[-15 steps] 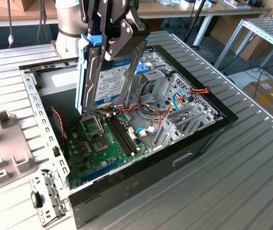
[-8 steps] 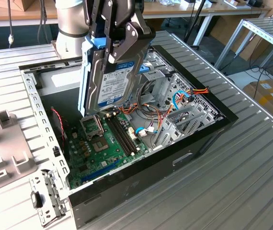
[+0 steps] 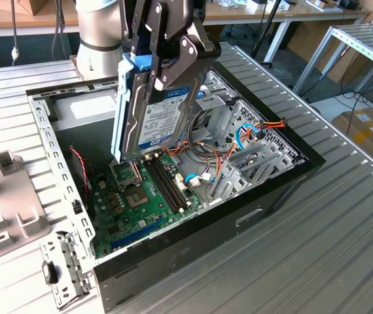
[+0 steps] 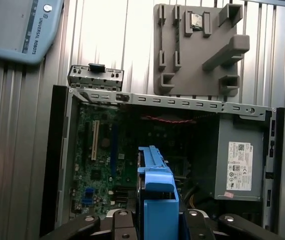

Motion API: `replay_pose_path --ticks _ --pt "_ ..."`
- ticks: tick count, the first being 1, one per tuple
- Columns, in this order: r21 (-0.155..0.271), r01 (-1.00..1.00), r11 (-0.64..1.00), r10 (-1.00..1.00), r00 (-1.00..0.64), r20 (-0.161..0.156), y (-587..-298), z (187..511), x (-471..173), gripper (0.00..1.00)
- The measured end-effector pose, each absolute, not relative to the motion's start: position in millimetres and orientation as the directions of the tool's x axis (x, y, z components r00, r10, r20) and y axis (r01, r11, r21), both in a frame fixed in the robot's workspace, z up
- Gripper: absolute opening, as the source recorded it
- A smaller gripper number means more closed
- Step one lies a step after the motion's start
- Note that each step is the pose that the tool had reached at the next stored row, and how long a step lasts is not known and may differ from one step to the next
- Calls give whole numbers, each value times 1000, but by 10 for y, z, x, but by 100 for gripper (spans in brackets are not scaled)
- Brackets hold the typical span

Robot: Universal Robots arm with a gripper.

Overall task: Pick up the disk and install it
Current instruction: 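Pick up the disk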

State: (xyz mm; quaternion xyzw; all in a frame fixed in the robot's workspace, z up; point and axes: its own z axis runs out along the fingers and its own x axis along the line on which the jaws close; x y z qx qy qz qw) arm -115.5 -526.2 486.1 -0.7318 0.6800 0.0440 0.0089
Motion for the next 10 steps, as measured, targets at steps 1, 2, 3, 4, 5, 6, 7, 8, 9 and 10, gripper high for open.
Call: replay_pose_path --ticks 1,2,3,4,5,6,7,8,9,10 --pt "47 -996 -75 -995 71 -76 -5270 4861 -1150 37" --pt "47 -996 -75 -995 71 -76 -5276 4860 -1146 37" --pt "47 -996 -75 -995 71 -76 -5288 4859 -1137 37" --pt "47 -996 -75 -995 71 -76 -5298 4858 -1130 37" --pt "47 -996 -75 -995 71 -76 -5306 4857 -1125 37" --pt "47 -996 -75 -995 71 -76 -5313 4857 -1120 37" --pt "47 -996 -75 -995 71 -76 -5318 4856 -1116 37" --pt "47 -996 -75 -995 71 -76 -5324 4856 -1111 37" --pt "47 -996 -75 -995 71 -76 -5330 4855 -1107 37" --pt "47 -996 -75 -995 71 -76 -5337 4854 -1101 37"
